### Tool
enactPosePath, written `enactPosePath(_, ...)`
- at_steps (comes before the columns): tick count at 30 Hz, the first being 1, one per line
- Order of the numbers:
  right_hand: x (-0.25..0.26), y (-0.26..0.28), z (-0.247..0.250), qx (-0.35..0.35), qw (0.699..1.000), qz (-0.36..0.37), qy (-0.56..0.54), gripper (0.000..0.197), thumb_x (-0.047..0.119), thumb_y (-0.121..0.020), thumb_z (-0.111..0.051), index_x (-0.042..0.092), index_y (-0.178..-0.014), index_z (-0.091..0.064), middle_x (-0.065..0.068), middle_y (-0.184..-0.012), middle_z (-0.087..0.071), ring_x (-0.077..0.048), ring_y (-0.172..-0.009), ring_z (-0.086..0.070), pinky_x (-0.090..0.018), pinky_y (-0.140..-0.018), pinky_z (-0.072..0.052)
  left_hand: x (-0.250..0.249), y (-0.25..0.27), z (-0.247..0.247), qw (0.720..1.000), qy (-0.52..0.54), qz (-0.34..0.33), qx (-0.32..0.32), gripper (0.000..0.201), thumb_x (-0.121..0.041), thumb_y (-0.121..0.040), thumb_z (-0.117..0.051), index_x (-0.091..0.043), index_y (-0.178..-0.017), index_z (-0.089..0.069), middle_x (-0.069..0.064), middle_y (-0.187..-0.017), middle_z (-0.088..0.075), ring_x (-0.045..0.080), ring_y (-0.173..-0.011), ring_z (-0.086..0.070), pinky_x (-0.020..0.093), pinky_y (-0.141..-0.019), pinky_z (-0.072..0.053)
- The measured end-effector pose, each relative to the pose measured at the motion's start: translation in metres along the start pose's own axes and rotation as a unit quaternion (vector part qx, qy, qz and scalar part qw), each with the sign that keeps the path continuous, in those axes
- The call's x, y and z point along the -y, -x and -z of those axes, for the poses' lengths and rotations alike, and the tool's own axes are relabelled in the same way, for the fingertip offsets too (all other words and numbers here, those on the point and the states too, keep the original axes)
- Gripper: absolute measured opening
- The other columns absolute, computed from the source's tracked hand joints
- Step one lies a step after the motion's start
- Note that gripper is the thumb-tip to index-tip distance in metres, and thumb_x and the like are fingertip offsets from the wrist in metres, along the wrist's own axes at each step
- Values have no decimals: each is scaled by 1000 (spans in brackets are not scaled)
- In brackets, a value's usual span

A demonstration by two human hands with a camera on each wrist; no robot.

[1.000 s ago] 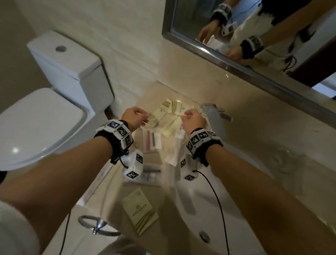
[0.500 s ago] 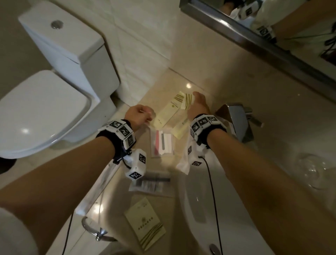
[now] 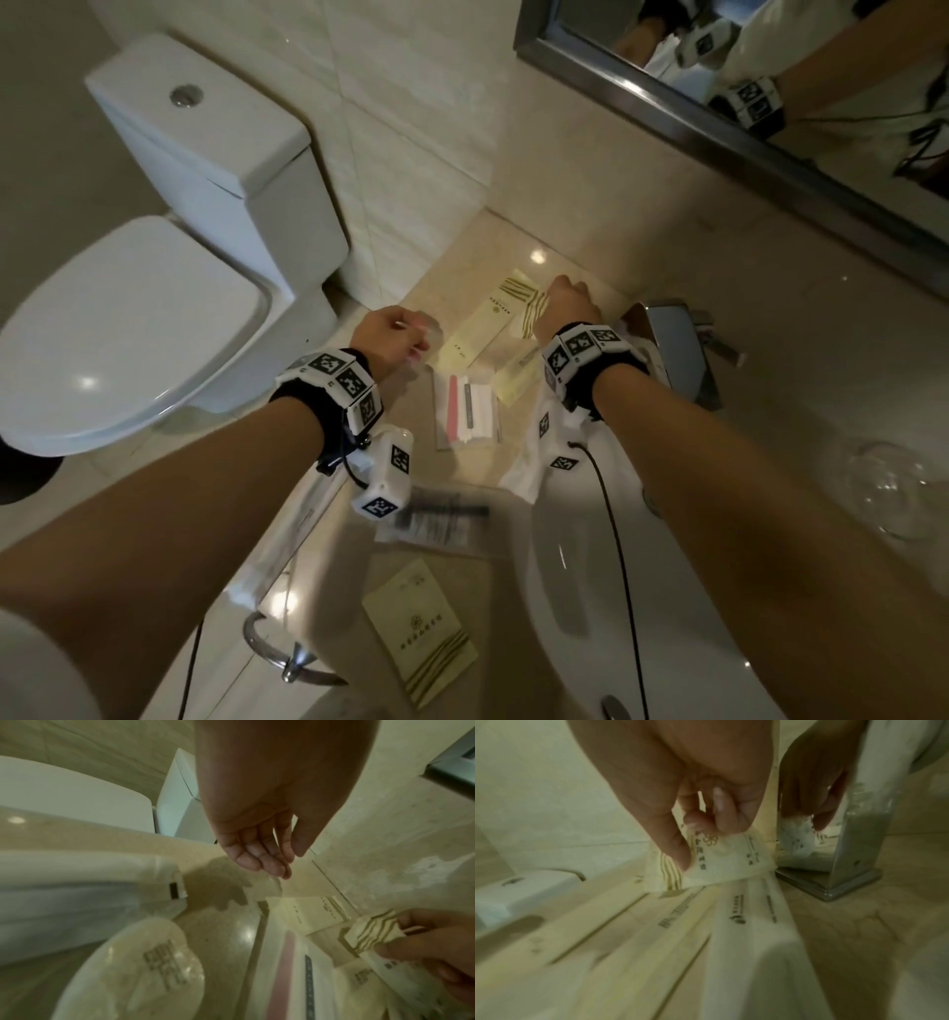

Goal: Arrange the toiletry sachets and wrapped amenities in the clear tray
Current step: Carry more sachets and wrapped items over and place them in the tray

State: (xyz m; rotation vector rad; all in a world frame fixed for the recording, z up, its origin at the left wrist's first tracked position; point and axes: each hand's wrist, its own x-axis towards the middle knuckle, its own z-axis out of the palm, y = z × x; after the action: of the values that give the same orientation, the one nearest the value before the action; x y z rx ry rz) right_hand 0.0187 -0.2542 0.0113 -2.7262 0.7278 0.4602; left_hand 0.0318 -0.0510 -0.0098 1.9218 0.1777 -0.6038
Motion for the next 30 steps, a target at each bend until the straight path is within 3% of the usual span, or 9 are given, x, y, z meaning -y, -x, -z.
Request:
enactPosePath(4, 4, 20, 11, -17, 1000, 17, -5, 34, 9, -91, -48, 5, -124, -51, -14, -138, -36, -34, -112, -54, -36, -88, -46, -9, 17, 1, 1000, -3, -17, -5, 4, -4, -89, -52, -6, -89, -55, 6, -70, -60, -4, -33, -52, 6, -39, -42)
enactPosePath(6, 0, 33, 14, -38, 998, 36, -26, 28, 11, -92, -50, 5, -119, -55, -12, -137, -37, -34, -107, -56, -36, -86, -48, -12, 30, -1, 1000, 2, -20, -1, 13, -3, -89, -52, -11, -79, -55, 4, -69, -59, -2, -37, -55, 6, -39, -41)
enactPosePath(9, -9, 51, 15, -69, 988, 39, -130, 11, 16, -91, -55, 9, -100, -57, -9, -113, -53, -29, -93, -59, -32, -76, -48, -15, 50, -4, 999, -27, -30, 16, 19, -6, -89, -54, -17, -74, -53, 2, -71, -60, 8, -55, -57, 7, -44, -44)
enactPosePath(11, -17, 67, 14, -77, 971, 14, -225, 8, 19, -90, -56, 12, -92, -53, -6, -94, -59, -25, -85, -59, -29, -68, -45, -12, 69, -5, 998, -51, -35, 22, 15, -6, -87, -56, -16, -76, -55, 1, -71, -60, 7, -55, -57, 8, -45, -44)
enactPosePath(16, -31, 102, -3, -44, 945, -22, -325, 37, 24, -87, -62, 5, -117, -54, -13, -115, -63, -30, -103, -62, -39, -88, -53, 13, 114, -6, 995, -89, -1, 36, 17, -6, -82, -64, -16, -71, -57, 4, -70, -60, 13, -60, -54, 26, -63, -46)
enactPosePath(20, -40, 129, -27, -13, 942, -25, -334, 50, 21, -87, -63, 3, -130, -48, -14, -133, -54, -31, -121, -53, -35, -100, -44, 44, 148, -8, 986, -161, 18, 50, 7, -9, -79, -69, -12, -80, -63, 8, -81, -63, 13, -63, -55, 24, -59, -46)
enactPosePath(23, -46, 148, -40, 5, 940, -7, -340, 38, 16, -86, -64, 0, -119, -57, -16, -125, -61, -31, -113, -58, -32, -92, -47, 65, 169, -6, 985, -163, 31, 37, 15, -10, -77, -71, -7, -91, -67, 11, -89, -66, 19, -73, -60, 33, -76, -53)
enactPosePath(26, -49, 165, -52, 24, 941, 15, -338, 31, 15, -85, -65, -1, -111, -61, -17, -116, -65, -31, -108, -61, -35, -91, -49, 82, 186, -7, 978, -190, 62, 53, 26, -17, -77, -73, -8, -100, -66, 11, -103, -68, 16, -77, -61, 29, -77, -47)
enactPosePath(30, -53, 183, -68, 61, 934, 28, -350, 27, 12, -85, -64, 0, -108, -63, -17, -106, -67, -28, -88, -64, -32, -72, -51, 102, 207, -21, 951, -298, 63, 50, 55, -24, -73, -77, -12, -121, -55, 7, -124, -58, 26, -114, -54, 31, -93, -42)
